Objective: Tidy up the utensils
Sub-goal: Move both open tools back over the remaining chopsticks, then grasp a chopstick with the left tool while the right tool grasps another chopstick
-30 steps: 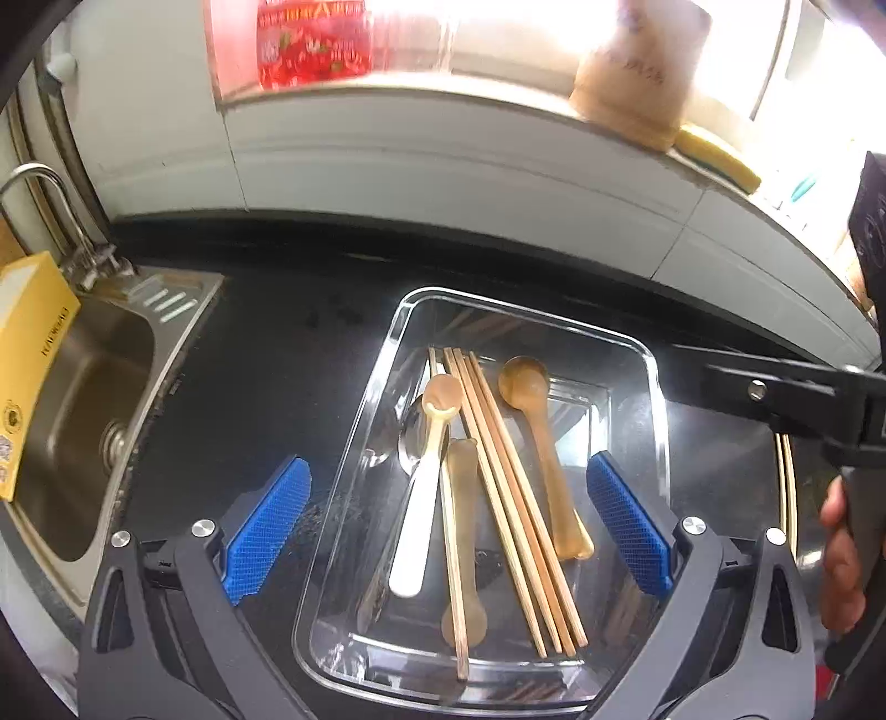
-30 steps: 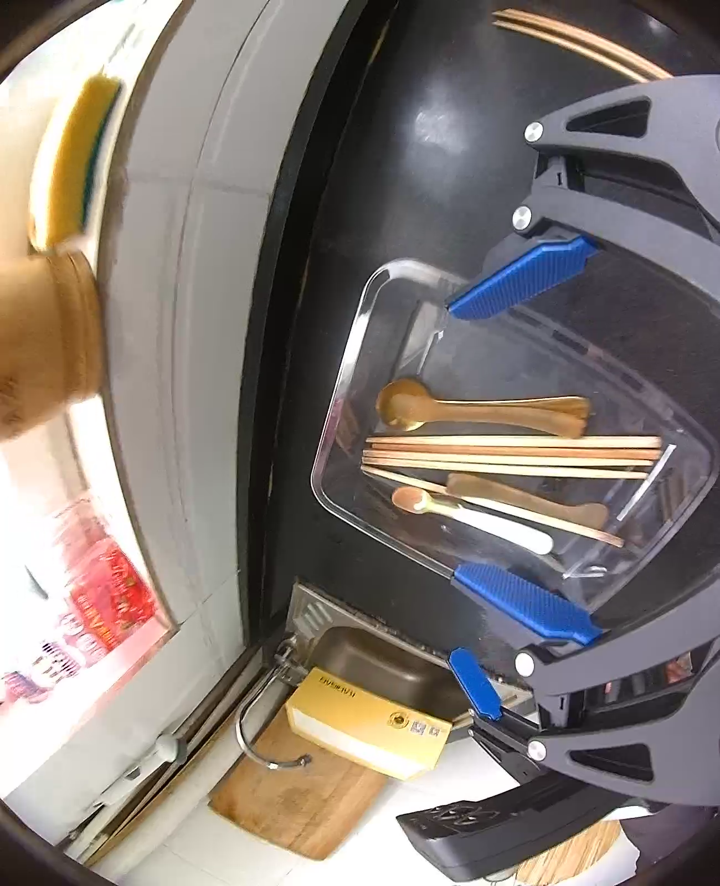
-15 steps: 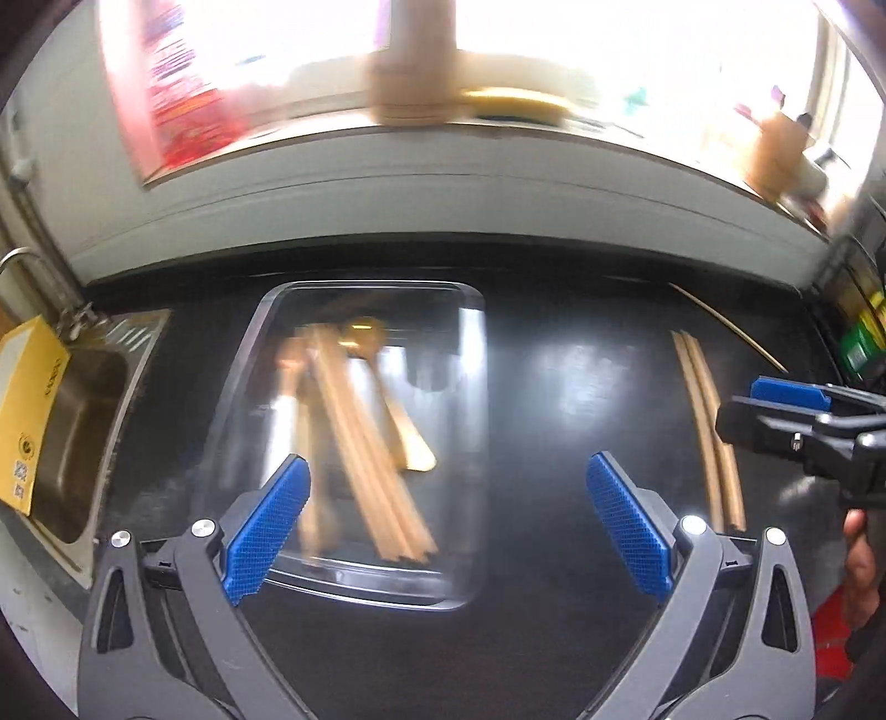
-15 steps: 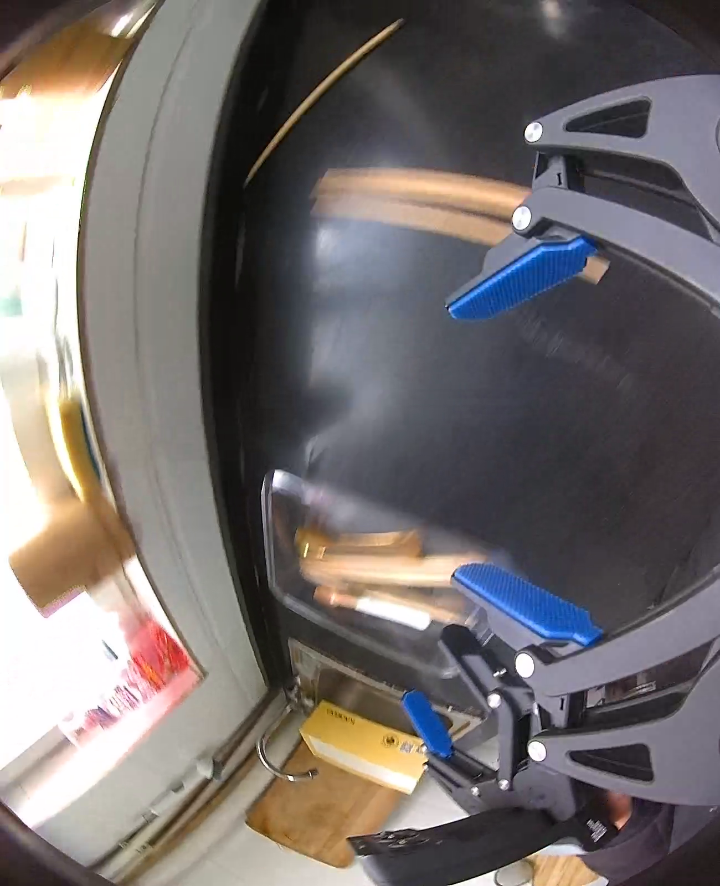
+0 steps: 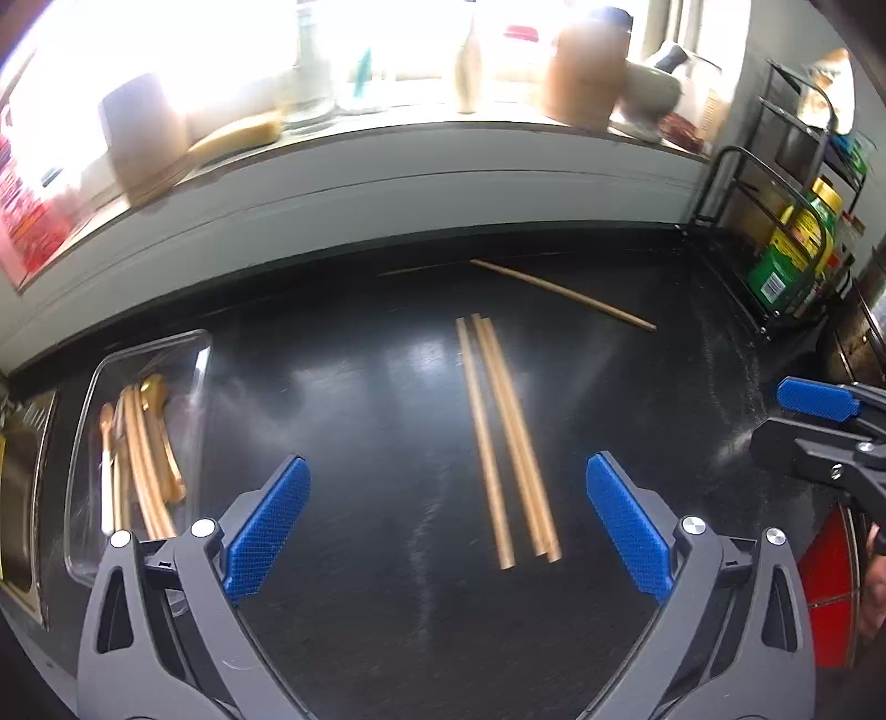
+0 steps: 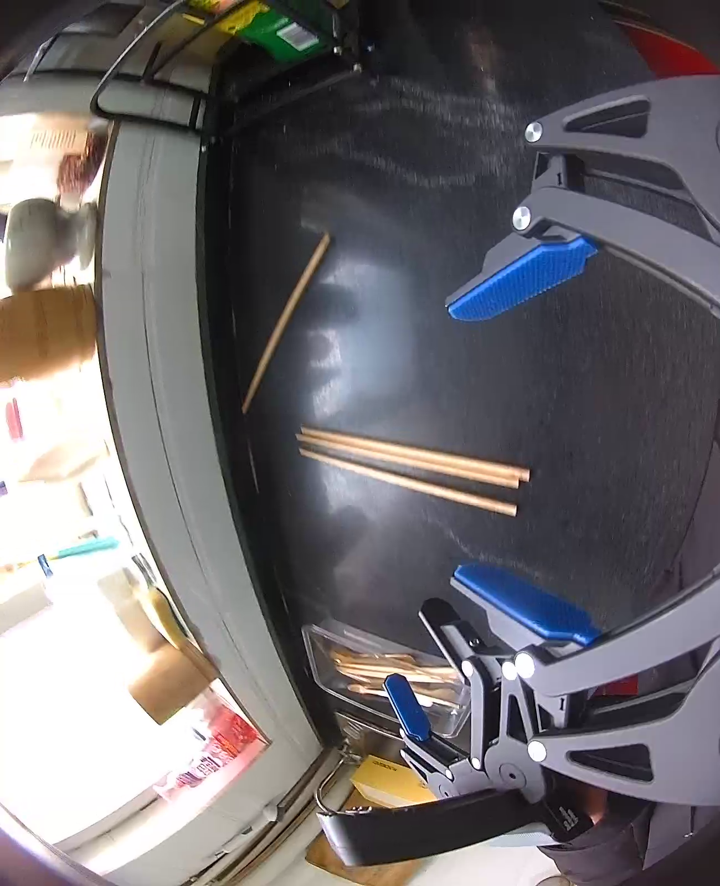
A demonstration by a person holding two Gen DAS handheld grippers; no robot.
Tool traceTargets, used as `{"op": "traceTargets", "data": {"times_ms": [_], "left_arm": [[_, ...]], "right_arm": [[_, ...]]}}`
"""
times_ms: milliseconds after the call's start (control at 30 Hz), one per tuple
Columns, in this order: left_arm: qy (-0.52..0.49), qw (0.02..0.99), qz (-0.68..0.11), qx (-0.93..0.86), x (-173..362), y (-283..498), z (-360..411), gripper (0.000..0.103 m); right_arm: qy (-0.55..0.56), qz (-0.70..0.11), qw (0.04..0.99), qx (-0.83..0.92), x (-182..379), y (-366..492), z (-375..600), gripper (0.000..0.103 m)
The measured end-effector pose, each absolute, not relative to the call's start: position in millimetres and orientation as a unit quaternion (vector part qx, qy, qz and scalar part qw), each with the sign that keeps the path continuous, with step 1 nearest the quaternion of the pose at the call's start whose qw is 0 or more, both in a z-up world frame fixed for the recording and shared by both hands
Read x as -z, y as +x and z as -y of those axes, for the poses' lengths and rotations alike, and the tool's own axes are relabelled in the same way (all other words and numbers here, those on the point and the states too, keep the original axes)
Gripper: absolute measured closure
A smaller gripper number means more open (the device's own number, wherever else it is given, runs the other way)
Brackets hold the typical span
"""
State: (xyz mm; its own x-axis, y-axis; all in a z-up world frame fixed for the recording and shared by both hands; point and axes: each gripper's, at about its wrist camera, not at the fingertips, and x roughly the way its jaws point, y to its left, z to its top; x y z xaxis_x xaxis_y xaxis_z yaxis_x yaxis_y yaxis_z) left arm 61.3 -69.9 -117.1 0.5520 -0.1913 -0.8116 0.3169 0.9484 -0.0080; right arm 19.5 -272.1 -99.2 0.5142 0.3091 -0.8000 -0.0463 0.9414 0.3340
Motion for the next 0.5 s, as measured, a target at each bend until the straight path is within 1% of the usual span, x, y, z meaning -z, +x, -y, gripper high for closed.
{"op": "traceTargets", "data": {"times_ms": [200,500], "left_arm": [[0.078,0.878,-0.454,0.133,131,73,87,0.006],[0.107,0.862,-0.480,0.123,193,104,79,0.006]], "right_arm": [[0.124,-0.478,0.863,-0.111,98,29,296,0.016],[0.091,-0.502,0.851,-0.123,124,76,296,0.016]]}}
